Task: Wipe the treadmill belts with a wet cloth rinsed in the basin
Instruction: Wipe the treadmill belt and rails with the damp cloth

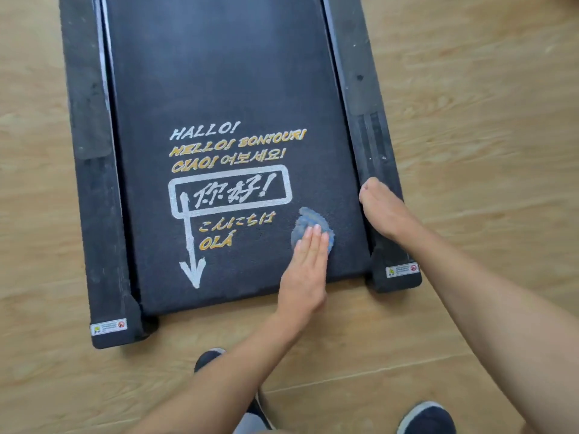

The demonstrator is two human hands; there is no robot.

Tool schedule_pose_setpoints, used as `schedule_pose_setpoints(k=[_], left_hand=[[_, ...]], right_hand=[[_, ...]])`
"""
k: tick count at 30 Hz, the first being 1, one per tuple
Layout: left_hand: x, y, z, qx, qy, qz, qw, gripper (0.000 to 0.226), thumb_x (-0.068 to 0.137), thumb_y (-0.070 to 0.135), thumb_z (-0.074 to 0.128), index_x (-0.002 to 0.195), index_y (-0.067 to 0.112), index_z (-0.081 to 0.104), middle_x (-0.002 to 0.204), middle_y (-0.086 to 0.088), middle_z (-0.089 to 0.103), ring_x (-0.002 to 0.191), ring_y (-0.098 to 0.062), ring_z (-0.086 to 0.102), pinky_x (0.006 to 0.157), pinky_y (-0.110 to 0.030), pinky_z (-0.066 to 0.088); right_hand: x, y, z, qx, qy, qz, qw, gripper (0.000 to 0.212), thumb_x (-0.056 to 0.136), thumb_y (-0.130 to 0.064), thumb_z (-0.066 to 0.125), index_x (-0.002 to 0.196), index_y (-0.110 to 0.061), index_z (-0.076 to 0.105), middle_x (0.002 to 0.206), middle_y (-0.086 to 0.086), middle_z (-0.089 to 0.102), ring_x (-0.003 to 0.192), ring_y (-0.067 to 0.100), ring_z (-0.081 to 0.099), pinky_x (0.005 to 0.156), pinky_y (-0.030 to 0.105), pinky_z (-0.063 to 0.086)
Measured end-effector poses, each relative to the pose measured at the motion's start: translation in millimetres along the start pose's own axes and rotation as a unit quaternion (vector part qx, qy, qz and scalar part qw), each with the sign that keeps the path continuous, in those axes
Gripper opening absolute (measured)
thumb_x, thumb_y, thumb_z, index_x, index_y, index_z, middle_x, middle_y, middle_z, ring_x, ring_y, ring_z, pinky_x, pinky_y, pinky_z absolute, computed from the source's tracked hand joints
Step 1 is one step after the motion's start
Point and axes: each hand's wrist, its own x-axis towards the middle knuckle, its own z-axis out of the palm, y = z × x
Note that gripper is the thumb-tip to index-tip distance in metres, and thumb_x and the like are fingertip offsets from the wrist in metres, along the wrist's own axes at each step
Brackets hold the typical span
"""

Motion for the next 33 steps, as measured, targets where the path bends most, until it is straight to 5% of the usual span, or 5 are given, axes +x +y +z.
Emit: schedule_pose_setpoints(k=[4,11,21,27,33], left_hand=[[38.6,44.3,16.2,0.034,-0.094,0.121,0.988,0.058,0.094,0.006,0.031,0.145,-0.008,0.056,0.152,-0.024,0.055,0.145,-0.037,0.05,0.117,-0.046,0.045],[8.6,7.1,-1.2,0.076,-0.067,0.103,0.99,0.055,0.103,0.006,0.029,0.155,-0.004,0.045,0.164,-0.02,0.04,0.155,-0.033,0.037,0.124,-0.044,0.036],[-142.8,-164.4,-97.4,0.102,0.049,-0.341,0.933,0.074,0.082,-0.021,0.033,0.156,-0.009,0.038,0.166,-0.024,0.035,0.154,-0.039,0.037,0.118,-0.055,0.044],[-131.0,-144.5,-79.0,0.066,0.093,-0.421,0.9,0.078,0.084,-0.018,0.027,0.161,-0.007,0.028,0.171,-0.021,0.026,0.16,-0.036,0.021,0.126,-0.05,0.033],[-91.6,-66.2,-32.6,0.082,0.058,-0.227,0.969,0.067,0.085,-0.011,0.027,0.15,-0.016,0.041,0.158,-0.036,0.041,0.147,-0.051,0.042,0.122,-0.053,0.035]], right_hand=[[0.3,-1.3,-1.1,0.007,0.009,0.004,1.0,0.017,0.1,-0.02,0.033,0.095,-0.012,0.047,0.104,0.005,0.054,0.092,0.029,0.049,0.076,0.039,0.033],[5.6,9.8,4.5,-0.013,0.022,-0.009,1.0,0.011,0.097,-0.023,0.039,0.094,-0.015,0.047,0.105,0.005,0.056,0.09,0.03,0.053,0.075,0.042,0.041],[7.0,27.9,18.0,-0.038,0.054,-0.065,0.996,0.024,0.087,-0.028,0.064,0.104,-0.021,0.049,0.103,0.001,0.053,0.096,0.028,0.055,0.077,0.039,0.041],[7.0,23.1,17.1,-0.022,0.04,-0.064,0.997,0.017,0.088,-0.028,0.059,0.102,-0.023,0.05,0.105,0.001,0.056,0.102,0.027,0.054,0.081,0.042,0.044],[7.0,14.4,12.7,-0.004,0.028,-0.035,0.999,0.01,0.094,-0.02,0.042,0.095,-0.021,0.052,0.111,-0.002,0.054,0.1,0.025,0.054,0.083,0.042,0.043]])
